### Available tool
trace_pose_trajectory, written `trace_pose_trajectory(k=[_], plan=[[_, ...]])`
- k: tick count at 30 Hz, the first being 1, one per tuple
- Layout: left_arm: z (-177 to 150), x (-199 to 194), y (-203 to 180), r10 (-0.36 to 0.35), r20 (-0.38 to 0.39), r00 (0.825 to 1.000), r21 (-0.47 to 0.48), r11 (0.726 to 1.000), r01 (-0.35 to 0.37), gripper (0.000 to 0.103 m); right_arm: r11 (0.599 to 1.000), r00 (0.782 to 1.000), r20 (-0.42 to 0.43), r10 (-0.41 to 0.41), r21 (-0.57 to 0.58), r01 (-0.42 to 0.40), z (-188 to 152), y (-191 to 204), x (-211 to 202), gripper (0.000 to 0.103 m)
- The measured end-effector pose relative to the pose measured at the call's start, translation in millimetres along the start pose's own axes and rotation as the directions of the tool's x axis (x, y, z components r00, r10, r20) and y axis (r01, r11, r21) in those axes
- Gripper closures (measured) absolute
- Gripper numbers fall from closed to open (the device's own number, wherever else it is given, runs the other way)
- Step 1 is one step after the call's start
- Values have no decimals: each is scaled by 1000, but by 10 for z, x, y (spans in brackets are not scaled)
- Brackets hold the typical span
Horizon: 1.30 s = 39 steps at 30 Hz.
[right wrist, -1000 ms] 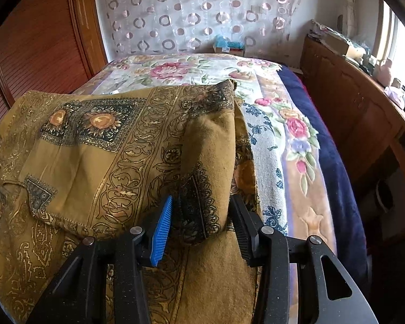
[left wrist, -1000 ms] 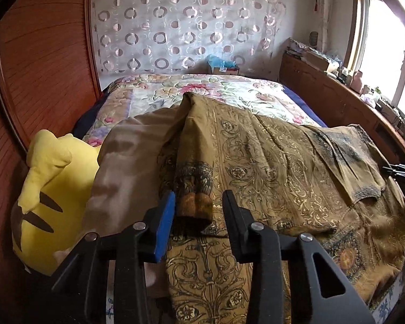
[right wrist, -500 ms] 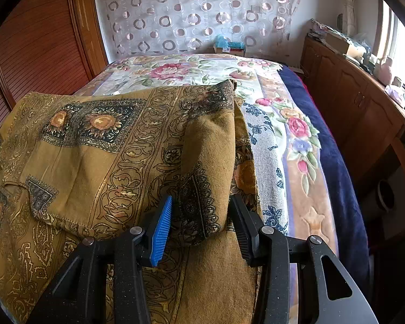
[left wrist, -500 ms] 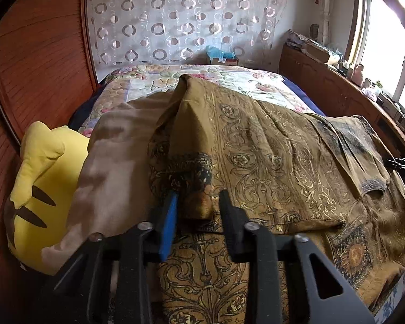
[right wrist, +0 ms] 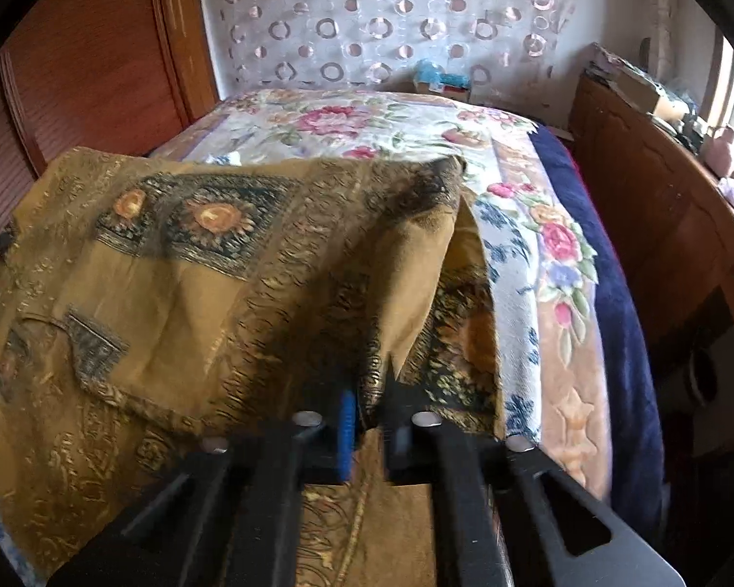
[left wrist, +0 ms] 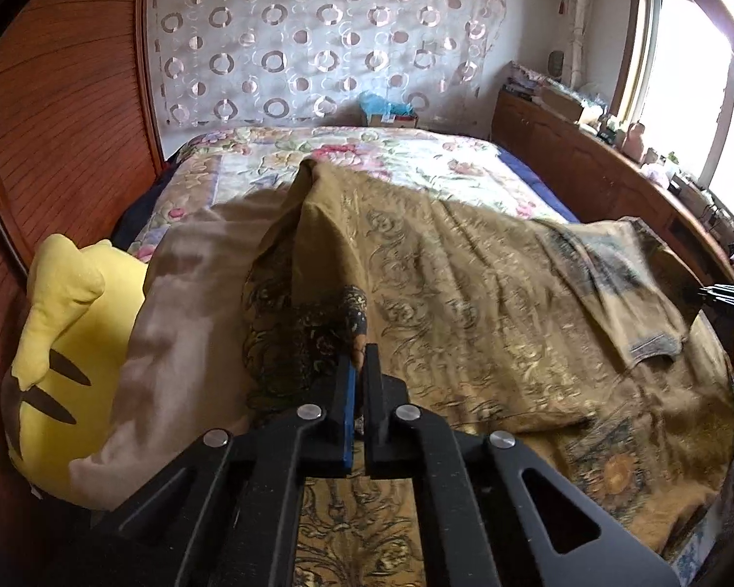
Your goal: Fold small clothes
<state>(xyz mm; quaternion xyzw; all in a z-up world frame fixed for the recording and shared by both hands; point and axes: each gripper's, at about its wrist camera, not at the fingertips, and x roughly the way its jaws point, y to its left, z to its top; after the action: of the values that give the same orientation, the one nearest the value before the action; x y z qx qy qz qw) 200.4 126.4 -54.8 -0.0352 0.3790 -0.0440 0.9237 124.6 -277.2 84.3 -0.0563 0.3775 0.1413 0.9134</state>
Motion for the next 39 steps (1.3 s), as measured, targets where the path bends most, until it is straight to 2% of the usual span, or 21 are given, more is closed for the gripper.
trace_pose_trajectory(k=[9,15,24,39], plan=[[93,-538,-82,-74,118,990,-35,996,79,101,997,985,166,52,52,-61,116,-166,-538,100],[-23,-832,-56,-73,161,984,-41,996,81,101,996,971,231,56,61,-72,5,-235,-855,101],[-467,-1072,-21,-78,170,982,-58,994,89,101,997,975,218,43,49,-55,-481,-132,-1002,100],[-874,-1452,19,-85,211,974,-65,993,100,101,999,974,227,19,33,-27,-724,16,-1430,100]])
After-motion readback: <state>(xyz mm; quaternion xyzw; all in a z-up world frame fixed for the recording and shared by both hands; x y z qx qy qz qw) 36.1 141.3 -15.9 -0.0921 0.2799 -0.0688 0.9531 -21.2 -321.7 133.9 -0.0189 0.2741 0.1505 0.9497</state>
